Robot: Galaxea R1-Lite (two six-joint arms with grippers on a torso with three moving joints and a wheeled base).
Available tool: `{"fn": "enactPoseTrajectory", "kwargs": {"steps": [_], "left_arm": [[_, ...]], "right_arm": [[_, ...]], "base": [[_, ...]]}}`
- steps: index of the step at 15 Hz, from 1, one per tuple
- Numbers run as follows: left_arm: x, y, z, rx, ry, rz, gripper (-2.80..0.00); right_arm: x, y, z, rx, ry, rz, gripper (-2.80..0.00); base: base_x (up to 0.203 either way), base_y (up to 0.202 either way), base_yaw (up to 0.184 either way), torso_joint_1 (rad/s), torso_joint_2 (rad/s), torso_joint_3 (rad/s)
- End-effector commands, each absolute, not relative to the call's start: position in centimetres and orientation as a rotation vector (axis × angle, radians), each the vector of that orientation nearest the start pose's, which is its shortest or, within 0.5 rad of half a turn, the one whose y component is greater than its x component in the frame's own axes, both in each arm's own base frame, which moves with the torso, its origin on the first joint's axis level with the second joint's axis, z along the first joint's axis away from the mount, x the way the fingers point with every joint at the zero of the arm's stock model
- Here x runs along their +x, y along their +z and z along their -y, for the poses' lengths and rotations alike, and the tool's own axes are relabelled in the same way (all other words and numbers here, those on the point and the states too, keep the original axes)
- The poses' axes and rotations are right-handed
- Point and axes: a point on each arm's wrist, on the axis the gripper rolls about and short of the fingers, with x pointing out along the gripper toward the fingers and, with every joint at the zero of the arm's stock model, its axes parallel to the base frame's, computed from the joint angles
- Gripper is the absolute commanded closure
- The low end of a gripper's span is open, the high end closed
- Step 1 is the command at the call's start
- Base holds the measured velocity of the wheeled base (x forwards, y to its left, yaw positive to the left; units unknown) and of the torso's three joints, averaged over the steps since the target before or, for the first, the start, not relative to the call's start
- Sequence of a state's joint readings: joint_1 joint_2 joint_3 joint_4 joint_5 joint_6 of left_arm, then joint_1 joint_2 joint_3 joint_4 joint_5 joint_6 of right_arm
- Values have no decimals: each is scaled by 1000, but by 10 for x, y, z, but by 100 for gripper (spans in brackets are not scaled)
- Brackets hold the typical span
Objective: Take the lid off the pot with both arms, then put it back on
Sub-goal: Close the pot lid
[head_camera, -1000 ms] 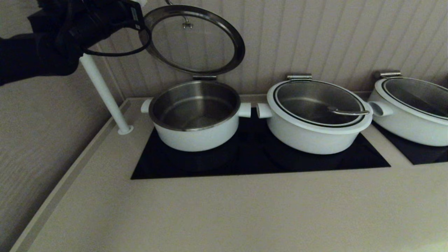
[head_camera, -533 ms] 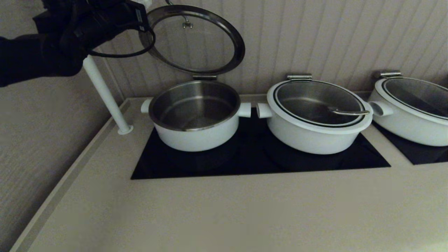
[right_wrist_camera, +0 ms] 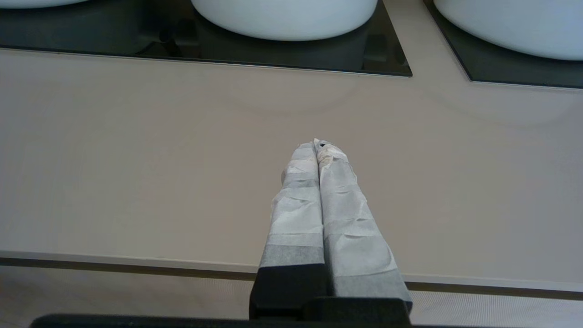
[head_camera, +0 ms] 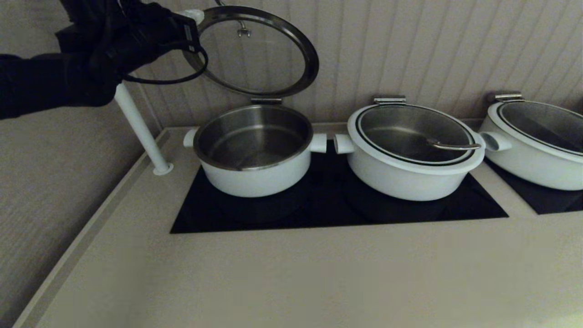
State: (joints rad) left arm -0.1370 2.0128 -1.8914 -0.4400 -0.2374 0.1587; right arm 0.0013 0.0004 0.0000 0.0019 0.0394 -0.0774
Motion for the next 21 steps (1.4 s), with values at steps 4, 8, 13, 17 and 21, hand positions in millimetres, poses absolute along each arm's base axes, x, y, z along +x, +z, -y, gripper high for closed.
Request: {"fn": "enactPoseTrajectory", "kwargs": {"steps": [4, 8, 13, 17, 21], "left_arm": [[407, 349, 61, 172, -347, 329, 0], [407, 360, 61, 173, -341, 374, 0], [404, 366, 60, 174, -337, 398, 0], [409, 364, 60, 174, -333, 456, 0], [417, 355, 62, 175, -338, 464, 0]], "right_arm": [[-23, 75, -1, -78, 41, 0, 0], [-23, 75, -1, -78, 41, 0, 0], [-23, 75, -1, -78, 41, 0, 0], [-23, 75, -1, -78, 41, 0, 0], [-23, 75, -1, -78, 41, -1, 0]], "base": [[0, 0, 0, 0, 0, 0], [0, 0, 0, 0, 0, 0], [0, 0, 0, 0, 0, 0], [0, 0, 0, 0, 0, 0], [0, 0, 0, 0, 0, 0]]}}
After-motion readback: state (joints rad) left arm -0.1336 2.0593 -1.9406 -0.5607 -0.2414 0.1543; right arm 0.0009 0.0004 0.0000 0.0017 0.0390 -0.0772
